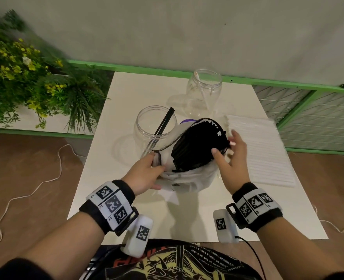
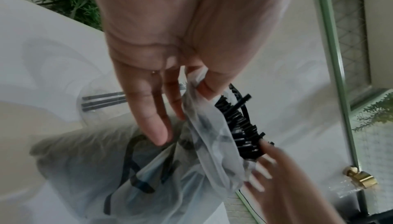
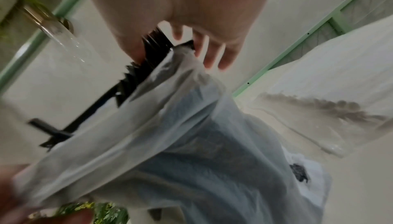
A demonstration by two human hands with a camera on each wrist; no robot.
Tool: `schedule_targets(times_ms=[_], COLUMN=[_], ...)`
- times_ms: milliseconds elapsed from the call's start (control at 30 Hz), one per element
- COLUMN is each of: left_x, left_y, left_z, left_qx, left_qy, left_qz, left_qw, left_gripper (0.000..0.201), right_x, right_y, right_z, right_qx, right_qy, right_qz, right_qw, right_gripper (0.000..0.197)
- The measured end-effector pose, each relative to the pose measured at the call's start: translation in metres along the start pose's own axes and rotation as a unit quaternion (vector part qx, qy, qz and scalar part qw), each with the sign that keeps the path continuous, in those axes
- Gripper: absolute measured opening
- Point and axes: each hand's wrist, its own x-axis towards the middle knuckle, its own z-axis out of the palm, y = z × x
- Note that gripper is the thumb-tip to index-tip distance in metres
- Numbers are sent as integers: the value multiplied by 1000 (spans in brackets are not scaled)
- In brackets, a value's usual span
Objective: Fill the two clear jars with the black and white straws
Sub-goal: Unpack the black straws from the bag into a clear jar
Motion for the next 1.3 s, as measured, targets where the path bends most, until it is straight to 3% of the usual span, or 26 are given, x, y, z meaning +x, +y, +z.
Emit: schedule_targets(times_ms=[100,167,233,300,367,533,700,867,967,1100,1200,1300], left_x=[-3,-2,-2,-2,-4,-4,-1,-1,-3,-3,-3,-5], left_y=[7,10,11,12,13,9,7,6,9,10,13,16], left_z=[2,3,3,4,6,9,7,9,13,11,8,8], left_qx=[-31,-45,-37,-27,-35,-101,-134,-92,-96,-137,-172,-183], left_qy=[-15,-26,-48,-70,-83,-71,-38,-40,-56,-71,-77,-83], left_qz=[-17,-3,17,23,19,0,5,20,35,17,-11,-15], left_qw=[999,999,998,997,996,992,990,995,993,988,982,979], left_gripper=[29,34,39,38,35,25,19,13,15,21,22,25], right_x=[-19,-32,-37,-34,-26,-18,-25,-34,-29,-27,-24,-21], right_y=[-12,-15,-8,0,4,3,6,9,0,-5,-2,3], right_z=[-4,0,9,19,27,38,31,14,14,17,21,24], right_qx=[-89,-173,-272,-345,-355,-283,-251,-248,-259,-342,-390,-373], right_qy=[60,-5,-98,-145,-129,-83,-151,-164,-153,-186,-167,-135], right_qz=[-168,-278,-331,-318,-302,-314,-366,-331,-250,-243,-250,-256], right_qw=[980,945,898,871,875,902,883,896,920,888,870,882], right_gripper=[57,50,57,63,59,34,6,22,23,47,32,28])
